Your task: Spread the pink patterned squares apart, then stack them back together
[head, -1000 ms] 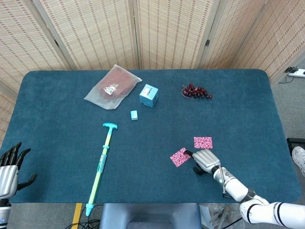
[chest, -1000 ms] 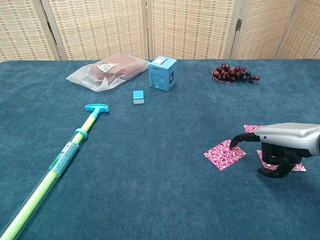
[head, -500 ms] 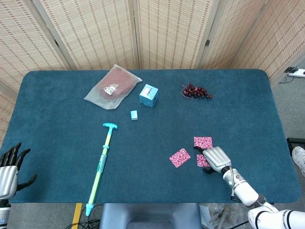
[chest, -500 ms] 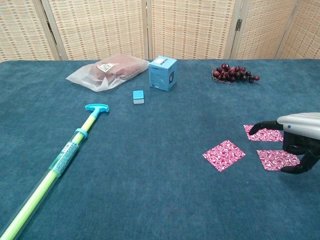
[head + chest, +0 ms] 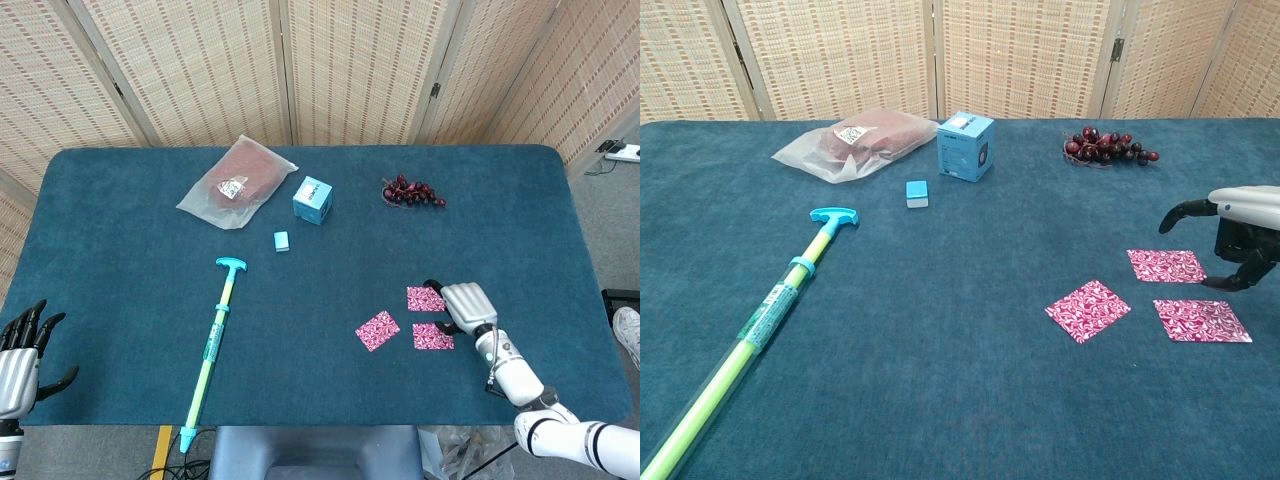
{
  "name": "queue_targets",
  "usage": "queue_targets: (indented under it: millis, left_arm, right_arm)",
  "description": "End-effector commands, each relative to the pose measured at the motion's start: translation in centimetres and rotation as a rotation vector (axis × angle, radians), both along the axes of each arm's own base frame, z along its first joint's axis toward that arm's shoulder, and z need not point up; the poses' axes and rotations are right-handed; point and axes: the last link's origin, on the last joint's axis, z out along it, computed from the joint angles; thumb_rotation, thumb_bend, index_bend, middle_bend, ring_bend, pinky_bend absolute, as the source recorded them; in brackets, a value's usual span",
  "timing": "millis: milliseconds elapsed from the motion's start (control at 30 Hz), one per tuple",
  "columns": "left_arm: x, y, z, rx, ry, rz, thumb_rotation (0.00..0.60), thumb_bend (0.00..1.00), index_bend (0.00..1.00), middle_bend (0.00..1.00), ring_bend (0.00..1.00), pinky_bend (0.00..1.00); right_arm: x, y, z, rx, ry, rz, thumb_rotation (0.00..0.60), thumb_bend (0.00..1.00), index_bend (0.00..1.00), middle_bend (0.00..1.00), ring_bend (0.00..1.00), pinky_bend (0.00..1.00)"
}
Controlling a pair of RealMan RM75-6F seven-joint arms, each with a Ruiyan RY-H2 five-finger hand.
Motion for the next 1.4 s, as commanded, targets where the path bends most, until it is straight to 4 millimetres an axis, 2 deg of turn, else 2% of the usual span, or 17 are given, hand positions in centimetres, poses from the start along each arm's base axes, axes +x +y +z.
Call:
queue_targets:
  millis: [33, 333, 633, 1400]
  left_arm:
    - [-0.1, -0.1, 0.0, 0.002, 0.000, 0.004, 0.600, 0.26, 0.19, 0.05, 0.05, 0.13]
    - [-0.2, -0.1, 0.1, 0.002, 0.001, 0.011, 0.600, 0.26, 0.19, 0.05, 0.05, 0.13]
    - [-0.3, 0.0, 0.1, 0.001, 0.000, 0.010, 0.600, 0.26, 0.19, 0.05, 0.05, 0.13]
    - [-0.5, -0.1, 0.0, -0.001, 0.001, 0.018, 0.600, 0.26, 0.19, 0.05, 0.05, 0.13]
  right_arm:
    - [0.1, -1.1, -0.8, 0.011, 0.008, -0.008, 0.600, 0.35, 0.19, 0.98, 1.00, 1.00]
    - [-0.5, -2.3, -1.9, -0.008, 0.024, -0.024, 0.600, 0.35, 0.21, 0.98, 1.00, 1.00]
    - [-0.9, -2.3, -2.6, -0.028, 0.028, -0.032, 0.600, 0.32, 0.24, 0.98, 1.00, 1.00]
    - [-1.4, -2.9, -3.2, -0.045, 0.027, -0.044, 0.600, 0.31, 0.32, 0.98, 1.00, 1.00]
